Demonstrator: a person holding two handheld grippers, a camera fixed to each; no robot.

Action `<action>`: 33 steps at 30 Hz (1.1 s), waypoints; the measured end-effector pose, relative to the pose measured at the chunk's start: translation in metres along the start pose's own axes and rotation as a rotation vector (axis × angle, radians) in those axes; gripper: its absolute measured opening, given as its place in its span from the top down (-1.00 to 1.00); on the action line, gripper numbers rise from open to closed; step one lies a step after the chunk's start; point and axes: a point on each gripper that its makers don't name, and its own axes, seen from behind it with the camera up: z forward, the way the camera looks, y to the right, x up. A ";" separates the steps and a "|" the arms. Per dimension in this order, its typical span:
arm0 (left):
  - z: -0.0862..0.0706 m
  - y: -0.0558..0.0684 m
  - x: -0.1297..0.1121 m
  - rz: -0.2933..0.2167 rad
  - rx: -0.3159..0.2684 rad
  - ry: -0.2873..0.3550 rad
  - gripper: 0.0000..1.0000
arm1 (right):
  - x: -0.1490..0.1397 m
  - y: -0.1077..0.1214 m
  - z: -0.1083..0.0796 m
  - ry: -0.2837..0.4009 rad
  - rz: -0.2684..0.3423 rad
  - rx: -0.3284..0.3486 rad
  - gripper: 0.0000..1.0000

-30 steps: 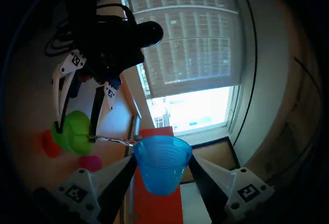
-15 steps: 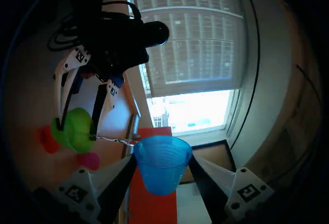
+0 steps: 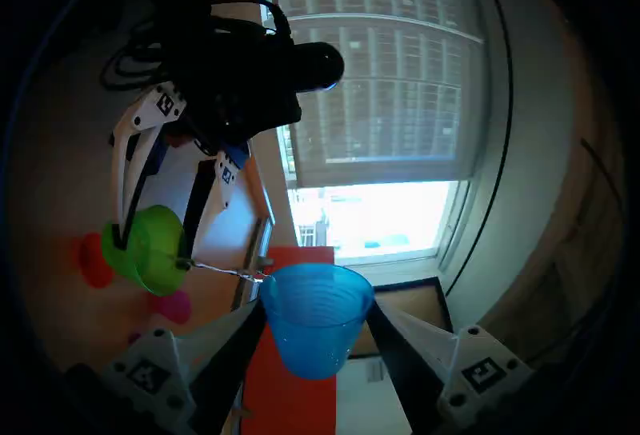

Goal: Pour water

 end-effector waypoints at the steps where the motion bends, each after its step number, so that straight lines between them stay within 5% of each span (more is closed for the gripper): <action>1: 0.000 0.000 0.000 -0.001 0.000 0.000 -0.80 | 0.000 0.000 0.000 0.000 -0.002 0.000 -0.80; 33: 0.004 -0.004 -0.001 -0.003 0.010 -0.003 -0.80 | 0.000 -0.006 0.002 -0.015 -0.112 0.007 -0.80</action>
